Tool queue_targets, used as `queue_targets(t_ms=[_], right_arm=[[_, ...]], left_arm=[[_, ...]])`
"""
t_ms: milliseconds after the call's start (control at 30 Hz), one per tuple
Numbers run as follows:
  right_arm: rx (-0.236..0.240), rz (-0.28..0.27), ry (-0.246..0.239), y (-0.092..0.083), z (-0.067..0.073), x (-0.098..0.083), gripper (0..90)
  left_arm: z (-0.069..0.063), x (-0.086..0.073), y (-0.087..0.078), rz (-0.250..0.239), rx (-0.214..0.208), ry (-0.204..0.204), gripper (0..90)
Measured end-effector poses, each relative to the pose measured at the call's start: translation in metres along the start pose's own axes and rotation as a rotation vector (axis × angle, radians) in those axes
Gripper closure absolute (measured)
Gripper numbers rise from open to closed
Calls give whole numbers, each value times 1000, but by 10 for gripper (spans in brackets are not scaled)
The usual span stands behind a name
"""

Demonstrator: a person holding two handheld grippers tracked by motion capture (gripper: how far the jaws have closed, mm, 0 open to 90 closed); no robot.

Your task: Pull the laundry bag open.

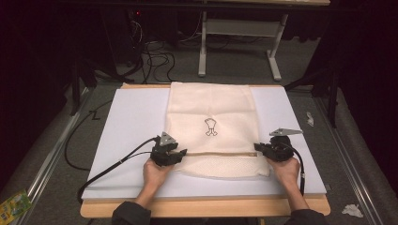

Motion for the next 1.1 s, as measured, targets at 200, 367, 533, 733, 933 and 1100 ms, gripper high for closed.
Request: queue_targets(t_ms=[200,367,533,733,933,1100], right_arm=[[5,-13,-2,-4,2,6,877],[7,-19,-12,-5,4,11,877],[16,-31,-20,-6,6,15,877],[24,-32,-20,-8,7,17,877],[38,-40,-21,-6,10,22,877],[52,-50,-16,-5,14,27,877]], left_arm=[[-14,10,-5,-16,-28,30,516],[-23,20,-5,-27,-45,38,527],[-38,26,-4,-33,-71,61,535],[-57,26,6,-14,-85,100,535],[-67,29,11,-9,-124,98,544],[-78,32,14,6,-139,117,557]])
Point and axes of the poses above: each handheld gripper's, and its own axes: y roughly forward along the jaws, x roughly out of its top, z roughly to its left, the point moved 9 cm from there along y, roughly forward along the jaws, and after that the axes turned 14 degrees about -y, right-handed, at the moved point
